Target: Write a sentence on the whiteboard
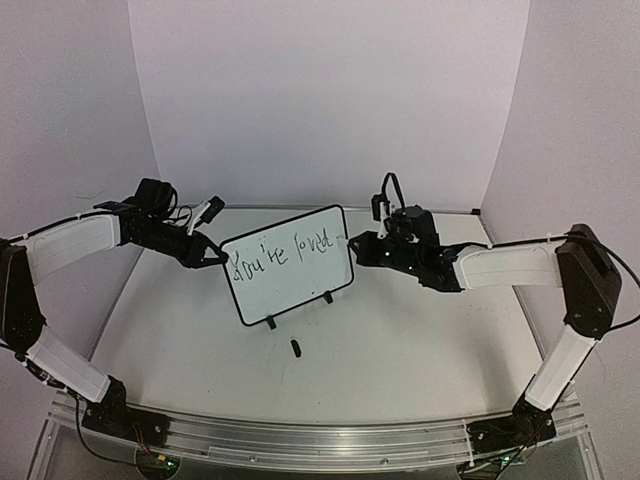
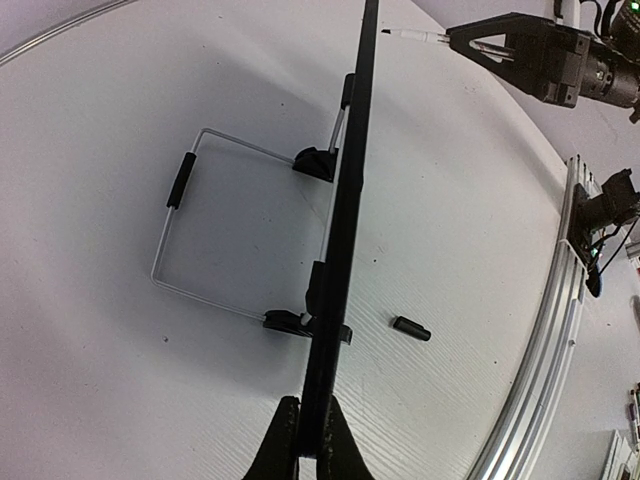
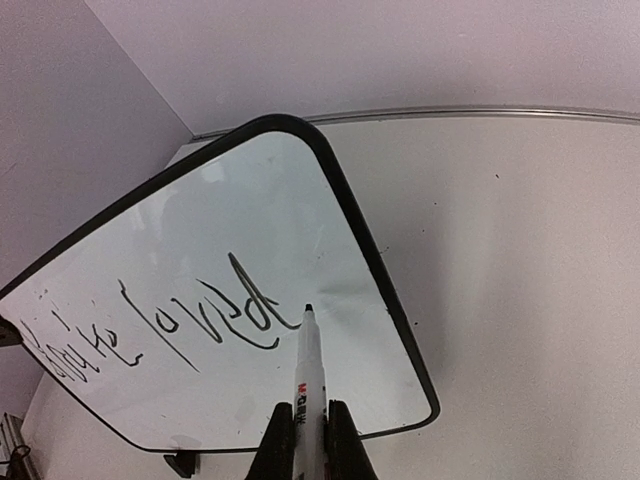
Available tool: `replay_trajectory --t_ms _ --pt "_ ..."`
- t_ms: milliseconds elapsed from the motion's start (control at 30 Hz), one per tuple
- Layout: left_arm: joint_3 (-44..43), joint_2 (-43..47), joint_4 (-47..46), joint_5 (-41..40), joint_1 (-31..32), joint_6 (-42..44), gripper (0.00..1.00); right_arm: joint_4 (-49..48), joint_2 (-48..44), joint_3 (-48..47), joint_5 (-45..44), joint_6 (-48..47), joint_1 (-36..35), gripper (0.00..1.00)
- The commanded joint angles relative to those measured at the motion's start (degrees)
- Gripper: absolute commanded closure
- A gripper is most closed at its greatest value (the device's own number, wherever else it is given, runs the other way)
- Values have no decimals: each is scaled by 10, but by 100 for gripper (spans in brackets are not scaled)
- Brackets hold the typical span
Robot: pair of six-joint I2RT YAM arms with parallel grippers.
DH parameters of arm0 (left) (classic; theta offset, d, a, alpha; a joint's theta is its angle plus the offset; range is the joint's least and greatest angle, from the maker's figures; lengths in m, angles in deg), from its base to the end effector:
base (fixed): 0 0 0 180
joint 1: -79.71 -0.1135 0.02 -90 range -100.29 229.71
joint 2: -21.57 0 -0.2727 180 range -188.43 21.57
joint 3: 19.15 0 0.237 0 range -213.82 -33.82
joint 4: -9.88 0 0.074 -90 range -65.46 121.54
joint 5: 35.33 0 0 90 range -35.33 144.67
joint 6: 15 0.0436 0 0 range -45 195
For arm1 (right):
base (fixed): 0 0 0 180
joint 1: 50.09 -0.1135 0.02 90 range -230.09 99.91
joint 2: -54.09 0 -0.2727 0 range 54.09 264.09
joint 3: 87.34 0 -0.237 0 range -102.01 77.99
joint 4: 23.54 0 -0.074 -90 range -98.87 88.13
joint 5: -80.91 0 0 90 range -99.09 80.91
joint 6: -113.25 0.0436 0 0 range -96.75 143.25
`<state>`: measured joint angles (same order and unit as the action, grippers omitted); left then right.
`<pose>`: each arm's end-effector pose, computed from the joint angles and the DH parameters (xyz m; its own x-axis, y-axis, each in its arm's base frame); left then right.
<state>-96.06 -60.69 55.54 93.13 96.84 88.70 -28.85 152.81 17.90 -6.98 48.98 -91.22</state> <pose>0.2665 -0.1105 0.2776 -0.5784 0.3723 -0.7258 0.7633 0.5608 -0.3207 0.2922 0.2573 0.2492 -0.5138 0.1273 -0.8484 -0.5113 0.7487 0.4219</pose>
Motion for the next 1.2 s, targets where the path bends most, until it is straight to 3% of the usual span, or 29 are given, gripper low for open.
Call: replay_trajectory --t_ms 0,833,1167 --pt "-13 -11 14 -46 3 15 100 -14 16 -23 -4 -6 3 100" --pt "-13 -15 14 -44 3 16 100 -3 32 -9 -21 6 6 100" --pt "-13 -13 14 -44 3 15 100 -11 19 -1 13 4 6 100"
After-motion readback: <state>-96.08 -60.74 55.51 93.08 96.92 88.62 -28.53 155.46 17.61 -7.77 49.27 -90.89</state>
